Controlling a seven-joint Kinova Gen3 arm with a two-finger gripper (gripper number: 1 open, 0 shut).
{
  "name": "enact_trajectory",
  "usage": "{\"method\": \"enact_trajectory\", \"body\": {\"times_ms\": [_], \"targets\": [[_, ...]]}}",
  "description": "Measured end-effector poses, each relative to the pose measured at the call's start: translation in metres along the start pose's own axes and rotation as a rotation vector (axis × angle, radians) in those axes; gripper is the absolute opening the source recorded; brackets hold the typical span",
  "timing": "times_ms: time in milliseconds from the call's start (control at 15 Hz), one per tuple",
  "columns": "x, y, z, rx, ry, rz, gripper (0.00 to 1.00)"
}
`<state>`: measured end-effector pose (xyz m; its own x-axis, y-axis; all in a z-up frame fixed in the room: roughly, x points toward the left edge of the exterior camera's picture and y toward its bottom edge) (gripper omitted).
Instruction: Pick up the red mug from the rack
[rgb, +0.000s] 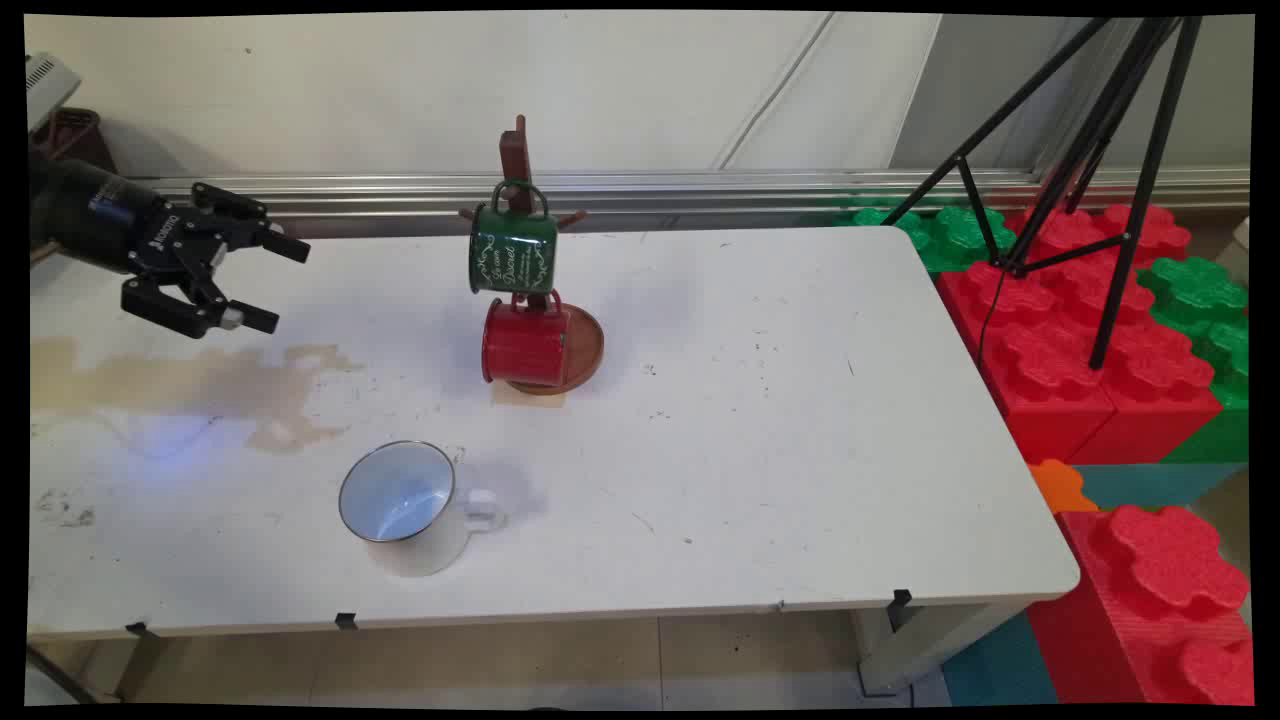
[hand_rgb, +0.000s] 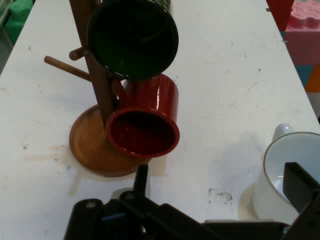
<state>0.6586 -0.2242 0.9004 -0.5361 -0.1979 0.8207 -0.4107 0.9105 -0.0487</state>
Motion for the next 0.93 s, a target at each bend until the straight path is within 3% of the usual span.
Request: {"method": "enact_trajectory", "body": {"times_ms": [933], "targets": [[-0.033, -0.01, 0.076, -0.043, 0.029, -0.046, 1.0]]}}
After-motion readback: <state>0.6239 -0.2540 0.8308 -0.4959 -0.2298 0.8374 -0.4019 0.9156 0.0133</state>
